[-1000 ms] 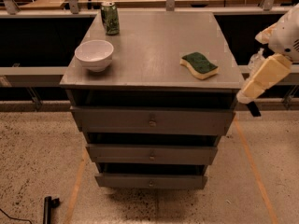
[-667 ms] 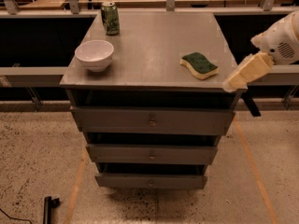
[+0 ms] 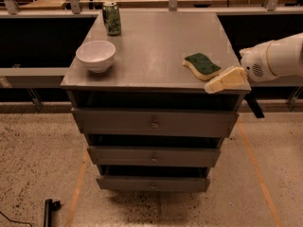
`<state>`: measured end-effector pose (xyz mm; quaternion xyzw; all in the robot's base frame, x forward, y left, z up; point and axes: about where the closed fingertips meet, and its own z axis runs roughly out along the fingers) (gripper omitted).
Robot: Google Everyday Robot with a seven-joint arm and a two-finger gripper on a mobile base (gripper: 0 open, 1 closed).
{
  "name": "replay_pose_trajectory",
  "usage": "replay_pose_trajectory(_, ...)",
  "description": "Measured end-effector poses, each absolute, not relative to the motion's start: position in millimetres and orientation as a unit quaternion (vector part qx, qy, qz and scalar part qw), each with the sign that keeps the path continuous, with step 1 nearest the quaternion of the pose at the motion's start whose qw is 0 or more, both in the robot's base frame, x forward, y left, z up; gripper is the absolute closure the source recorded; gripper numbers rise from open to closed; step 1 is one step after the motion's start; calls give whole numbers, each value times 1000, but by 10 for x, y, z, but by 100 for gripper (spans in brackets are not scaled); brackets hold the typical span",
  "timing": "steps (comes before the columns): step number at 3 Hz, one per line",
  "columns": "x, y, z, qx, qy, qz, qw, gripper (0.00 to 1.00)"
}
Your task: Place sponge into white bowl
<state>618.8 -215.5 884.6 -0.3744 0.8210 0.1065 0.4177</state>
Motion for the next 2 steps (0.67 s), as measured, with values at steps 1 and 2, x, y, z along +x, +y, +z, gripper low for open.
replay_pose_trajectory(1, 6415, -2194, 8961, -353, 811, 85, 459, 0)
replay_pose_trajectory(2, 6420, -2186, 8955, -354, 811, 85, 459, 0)
